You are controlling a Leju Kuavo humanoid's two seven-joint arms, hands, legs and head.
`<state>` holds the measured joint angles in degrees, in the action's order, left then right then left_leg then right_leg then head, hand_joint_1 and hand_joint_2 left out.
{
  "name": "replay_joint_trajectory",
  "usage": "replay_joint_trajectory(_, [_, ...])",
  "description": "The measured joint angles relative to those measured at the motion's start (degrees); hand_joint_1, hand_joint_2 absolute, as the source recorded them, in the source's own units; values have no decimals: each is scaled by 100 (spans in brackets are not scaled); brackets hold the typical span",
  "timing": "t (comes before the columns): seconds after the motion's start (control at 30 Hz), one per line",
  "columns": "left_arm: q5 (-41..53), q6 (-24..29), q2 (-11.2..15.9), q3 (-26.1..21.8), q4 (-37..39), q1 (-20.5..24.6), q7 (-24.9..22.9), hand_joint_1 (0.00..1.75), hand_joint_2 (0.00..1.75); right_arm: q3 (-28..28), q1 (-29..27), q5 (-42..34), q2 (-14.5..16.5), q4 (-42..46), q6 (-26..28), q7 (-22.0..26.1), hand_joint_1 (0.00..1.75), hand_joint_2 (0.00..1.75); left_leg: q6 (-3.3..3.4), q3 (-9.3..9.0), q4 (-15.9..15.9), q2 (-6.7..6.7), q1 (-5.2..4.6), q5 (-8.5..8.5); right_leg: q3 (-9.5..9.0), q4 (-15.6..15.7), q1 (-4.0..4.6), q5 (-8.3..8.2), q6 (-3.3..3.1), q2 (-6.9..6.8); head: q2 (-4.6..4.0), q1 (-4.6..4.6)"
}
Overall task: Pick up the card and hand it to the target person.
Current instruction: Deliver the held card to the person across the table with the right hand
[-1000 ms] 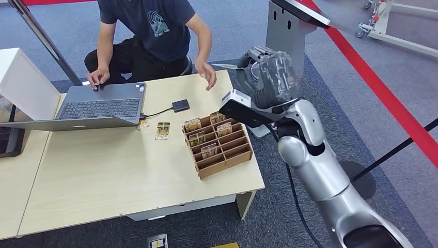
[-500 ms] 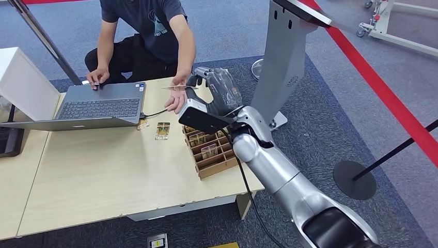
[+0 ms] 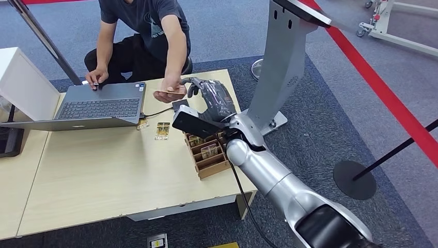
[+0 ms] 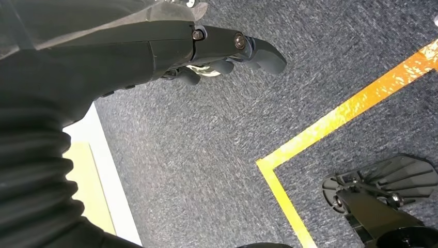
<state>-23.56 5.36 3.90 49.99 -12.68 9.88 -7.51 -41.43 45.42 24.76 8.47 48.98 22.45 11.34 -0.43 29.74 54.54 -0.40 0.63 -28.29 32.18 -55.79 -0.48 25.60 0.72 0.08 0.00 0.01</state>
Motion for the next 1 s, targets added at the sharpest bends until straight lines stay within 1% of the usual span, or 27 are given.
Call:
replay_joint_trajectory(0.3, [-37,-7,42,4,10,4,-44,0,0,-67,-5,-131,-73,-171,98,-149,0,175,-1,0,0,1,0,-1,2,0,0,1,-2,0,0,1])
replay_joint_trajectory(0.47, [-56,-5,61,6,25,1,-52,0,0,-70,-17,-172,-186,-165,139,-256,0,175,-2,-1,0,1,0,-1,2,1,0,1,-2,0,0,-1])
replay_joint_trajectory(0.57, [-70,13,75,7,26,-10,-45,0,0,-44,-76,-315,-305,-69,157,-348,0,175,-2,-1,1,1,0,-1,2,1,0,1,-2,0,0,0])
replay_joint_trajectory(0.67, [-102,50,85,7,27,-43,-22,0,0,51,-208,-560,-477,120,66,-446,0,175,-2,-1,1,1,-1,-2,2,3,0,2,-2,0,0,0])
replay_joint_trajectory(0.77, [-160,96,93,7,28,-108,-7,0,0,181,-445,-925,-697,400,-162,-557,0,175,1,-2,1,1,-1,-4,2,5,0,2,-1,0,0,0])
replay_joint_trajectory(0.9, [-240,147,102,7,28,-220,76,0,0,414,-935,-1507,-1068,925,-477,-721,0,175,3,-2,2,1,-1,-10,2,8,0,6,1,0,0,1])
replay_joint_trajectory(1.0, [-275,175,119,7,31,-302,93,0,0,630,-1402,-1787,-1417,1432,-580,-884,0,175,5,-2,2,1,-2,-17,0,8,0,10,2,0,0,0])
